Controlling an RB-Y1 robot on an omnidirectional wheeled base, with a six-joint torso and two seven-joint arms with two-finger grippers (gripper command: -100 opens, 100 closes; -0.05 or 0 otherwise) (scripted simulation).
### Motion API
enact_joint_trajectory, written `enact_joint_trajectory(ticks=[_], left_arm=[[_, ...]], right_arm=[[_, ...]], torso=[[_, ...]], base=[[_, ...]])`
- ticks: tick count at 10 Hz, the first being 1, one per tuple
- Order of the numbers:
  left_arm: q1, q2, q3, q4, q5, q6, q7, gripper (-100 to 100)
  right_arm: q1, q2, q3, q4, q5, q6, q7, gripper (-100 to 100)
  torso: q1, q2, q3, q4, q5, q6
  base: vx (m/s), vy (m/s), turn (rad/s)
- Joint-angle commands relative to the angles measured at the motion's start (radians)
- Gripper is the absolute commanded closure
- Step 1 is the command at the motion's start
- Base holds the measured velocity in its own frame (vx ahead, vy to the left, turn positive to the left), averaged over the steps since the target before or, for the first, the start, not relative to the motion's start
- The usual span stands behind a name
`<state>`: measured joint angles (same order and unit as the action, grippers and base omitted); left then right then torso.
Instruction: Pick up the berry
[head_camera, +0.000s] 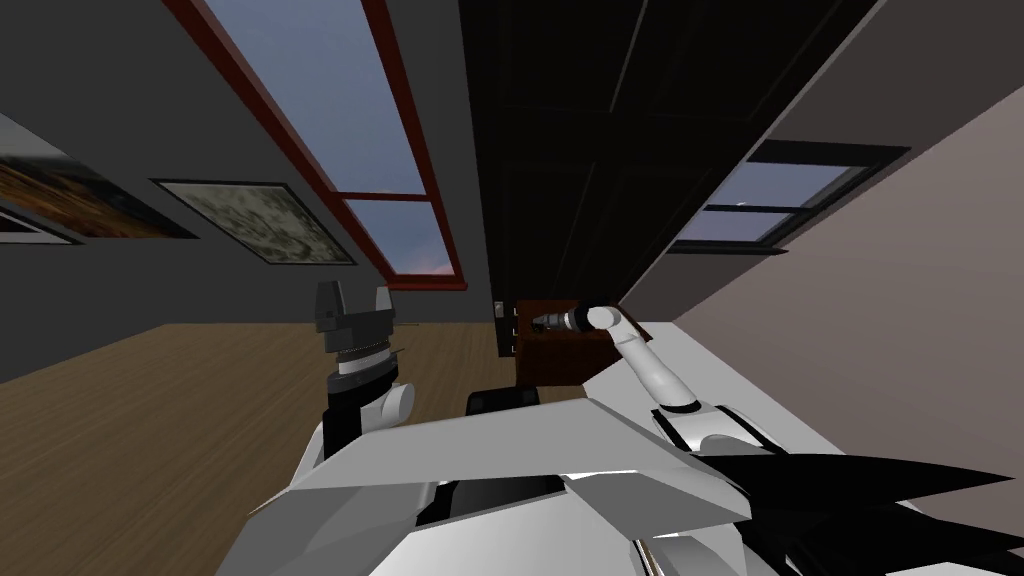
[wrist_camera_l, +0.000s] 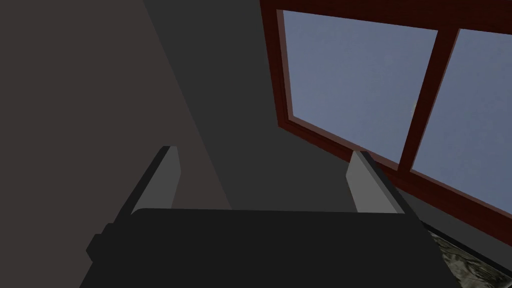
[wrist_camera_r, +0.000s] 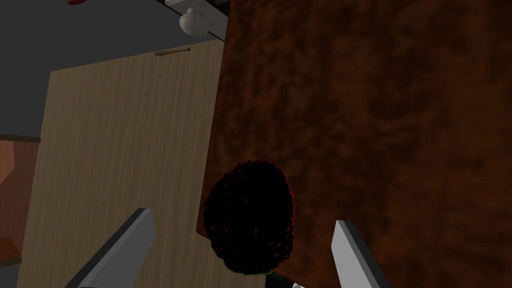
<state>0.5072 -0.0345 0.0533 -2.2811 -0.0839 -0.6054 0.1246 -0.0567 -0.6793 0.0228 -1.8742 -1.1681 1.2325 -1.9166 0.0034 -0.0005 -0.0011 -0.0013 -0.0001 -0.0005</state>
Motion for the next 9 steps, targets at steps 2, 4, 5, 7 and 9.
enact_joint_trajectory(ticks=[2,4,5,7,9], left_arm=[[0.0,0.0,0.0,0.0,0.0,0.0,0.0,0],[0.0,0.0,0.0,0.0,0.0,0.0,0.0,0],[0.0,0.0,0.0,0.0,0.0,0.0,0.0,0],[0.0,0.0,0.0,0.0,0.0,0.0,0.0,0],[0.0,0.0,0.0,0.0,0.0,0.0,0.0,0]], right_arm=[[-0.023,-0.001,-0.024,0.07,-0.009,-0.009,0.032,-100],[-0.031,-0.001,-0.033,0.098,-0.012,-0.012,0.044,-100],[-0.04,0.0,-0.042,0.125,-0.016,-0.016,0.056,-100],[-0.058,0.0,-0.061,0.18,-0.022,-0.024,0.081,-100],[-0.064,0.001,-0.062,0.189,-0.021,-0.025,0.081,-100]], torso=[[0.001,0.001,0.0,0.0,0.0,0.0],[0.0,0.0,0.0,0.0,0.0,0.0],[-0.001,-0.001,0.0,0.0,0.0,0.0],[0.0,0.0,0.0,0.0,0.0,0.0],[0.001,0.001,0.001,0.0,0.0,0.0]], base=[[-0.082,0.04,0.147],[-0.044,0.011,0.052],[-0.047,0.008,0.121],[-0.08,0.029,0.155],[-0.06,0.024,0.065]])
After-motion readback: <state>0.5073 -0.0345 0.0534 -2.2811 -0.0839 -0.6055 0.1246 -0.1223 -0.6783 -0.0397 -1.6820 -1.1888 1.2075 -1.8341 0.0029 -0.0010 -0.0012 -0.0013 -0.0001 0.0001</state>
